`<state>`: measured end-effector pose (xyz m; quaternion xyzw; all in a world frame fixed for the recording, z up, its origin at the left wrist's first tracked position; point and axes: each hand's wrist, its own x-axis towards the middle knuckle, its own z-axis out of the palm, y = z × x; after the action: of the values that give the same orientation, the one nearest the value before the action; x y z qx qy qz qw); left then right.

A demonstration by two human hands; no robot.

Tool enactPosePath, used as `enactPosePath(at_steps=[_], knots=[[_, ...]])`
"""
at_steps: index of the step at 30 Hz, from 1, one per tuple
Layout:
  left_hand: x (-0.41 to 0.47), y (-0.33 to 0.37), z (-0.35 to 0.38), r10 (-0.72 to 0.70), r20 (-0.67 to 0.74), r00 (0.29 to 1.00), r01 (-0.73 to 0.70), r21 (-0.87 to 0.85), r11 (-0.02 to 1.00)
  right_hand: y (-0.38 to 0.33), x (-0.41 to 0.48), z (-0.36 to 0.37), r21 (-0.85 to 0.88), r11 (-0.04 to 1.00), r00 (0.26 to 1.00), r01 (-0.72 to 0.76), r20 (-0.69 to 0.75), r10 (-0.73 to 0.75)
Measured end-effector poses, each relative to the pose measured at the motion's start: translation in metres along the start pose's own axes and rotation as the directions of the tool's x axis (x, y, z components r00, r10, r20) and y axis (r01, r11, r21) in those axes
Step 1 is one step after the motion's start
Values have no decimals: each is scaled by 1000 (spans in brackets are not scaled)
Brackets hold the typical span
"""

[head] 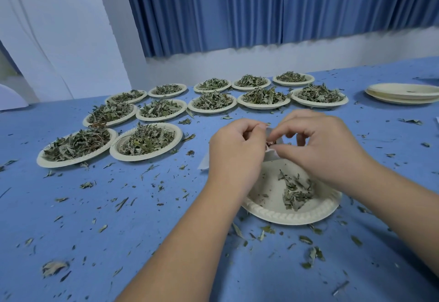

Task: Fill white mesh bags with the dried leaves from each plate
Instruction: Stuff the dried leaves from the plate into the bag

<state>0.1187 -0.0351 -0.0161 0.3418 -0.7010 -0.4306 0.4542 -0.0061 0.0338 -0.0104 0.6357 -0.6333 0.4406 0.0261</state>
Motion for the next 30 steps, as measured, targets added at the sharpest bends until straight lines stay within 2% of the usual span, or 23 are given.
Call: enactPosePath(at_steps=[2,4,5,7,8,9,14,23,27,30], knots=[[0,1,-1,-12,-19,1000,12,-28,1000,3,2,-2,15,994,994,-110,-17,110],[0,2,-2,-29,-29,999,27,-68,997,5,5,-5,156,926,938,-342,114,328],[-1,2,-2,-38,-31,999,34,-93,995,5,6,-5,298,823,872,-483,252,420],[-1,3,-2,-49,-32,998,45,-134,990,7,7,-3,523,539,751,-660,486,447],[-1,3,-2,-48,-33,998,43,-141,989,9,9,-1,575,450,730,-683,534,427],[-1,3,-2,-45,-32,998,40,-141,989,11,11,1,597,414,726,-687,550,413],[-2,4,0,-37,5,999,37,-163,986,10,24,6,621,453,767,-640,491,412],[-1,4,-3,8,43,999,-1,-161,987,2,40,16,350,739,813,-575,345,470],[1,3,-4,37,41,998,-32,-129,991,6,37,16,335,758,822,-559,346,453],[4,1,-7,45,-6,999,-45,-108,993,14,30,5,388,727,806,-567,443,392]])
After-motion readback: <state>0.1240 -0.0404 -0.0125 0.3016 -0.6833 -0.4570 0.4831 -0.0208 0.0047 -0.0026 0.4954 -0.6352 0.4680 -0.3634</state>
